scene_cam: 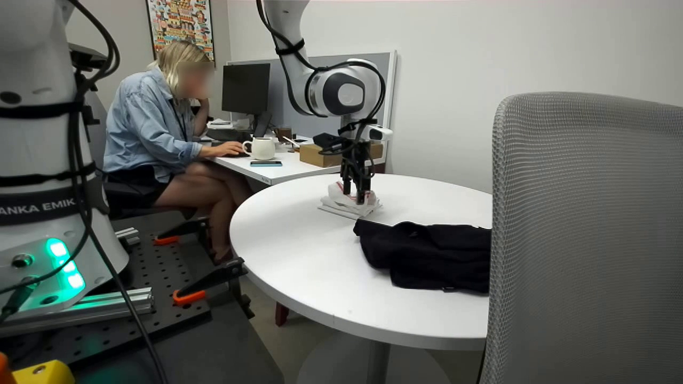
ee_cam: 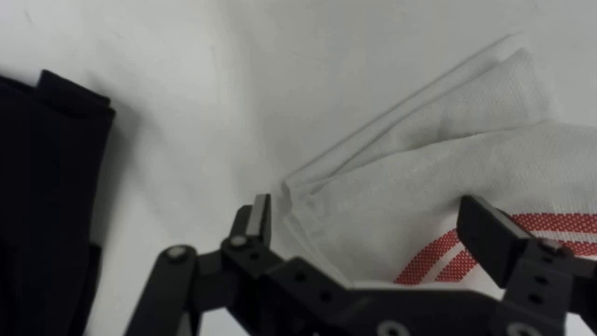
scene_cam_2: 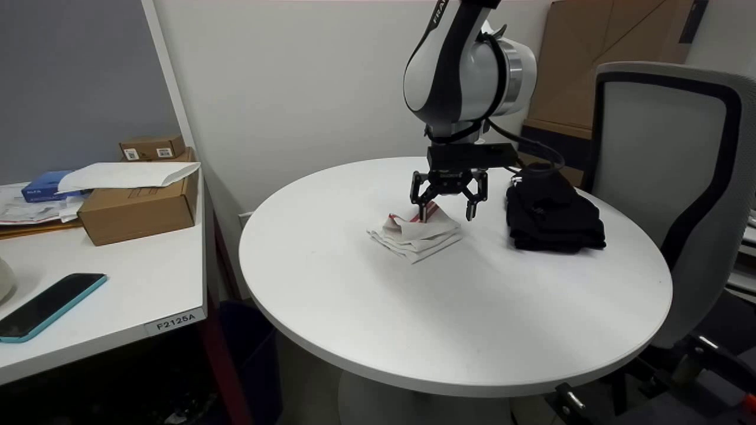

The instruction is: Put the shirt on the table, unfold the white cloth then unfold the shirt.

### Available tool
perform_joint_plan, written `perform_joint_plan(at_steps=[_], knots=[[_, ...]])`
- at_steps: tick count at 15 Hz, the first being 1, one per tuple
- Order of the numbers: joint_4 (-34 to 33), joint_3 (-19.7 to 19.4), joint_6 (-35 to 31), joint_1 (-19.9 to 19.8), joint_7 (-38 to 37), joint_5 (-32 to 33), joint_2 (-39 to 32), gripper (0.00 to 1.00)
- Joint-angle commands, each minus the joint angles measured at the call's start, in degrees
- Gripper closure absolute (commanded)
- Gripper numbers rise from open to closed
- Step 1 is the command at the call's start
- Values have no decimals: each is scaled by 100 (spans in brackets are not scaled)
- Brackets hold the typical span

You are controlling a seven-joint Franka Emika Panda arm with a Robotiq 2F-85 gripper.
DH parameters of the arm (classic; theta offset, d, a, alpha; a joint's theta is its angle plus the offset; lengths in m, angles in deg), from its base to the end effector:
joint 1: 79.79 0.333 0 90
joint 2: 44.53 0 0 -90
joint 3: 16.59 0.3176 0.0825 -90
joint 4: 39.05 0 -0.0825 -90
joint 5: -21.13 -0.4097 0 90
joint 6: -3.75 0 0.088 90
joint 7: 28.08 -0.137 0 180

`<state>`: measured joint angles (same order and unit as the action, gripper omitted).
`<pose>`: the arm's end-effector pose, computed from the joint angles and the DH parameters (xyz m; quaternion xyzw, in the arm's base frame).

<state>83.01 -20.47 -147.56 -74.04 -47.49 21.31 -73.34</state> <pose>0.5859 0.0171 0.1182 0.9890 -0.1469 0.0074 0.0159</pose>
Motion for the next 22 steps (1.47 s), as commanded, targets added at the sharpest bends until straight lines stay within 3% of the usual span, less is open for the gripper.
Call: perform_joint_plan(at_steps=[1,3,6,16,22], knots=[[-130,69,111,-36,64,-165,-57,0],[-136,92,108,-52,92,-205,-61,5],[-158,147,157,-99,153,-284,-88,0],[-333,294,457,-297,294,-579,-189,0],[-444,427,320,-426,546,-716,-297,24]])
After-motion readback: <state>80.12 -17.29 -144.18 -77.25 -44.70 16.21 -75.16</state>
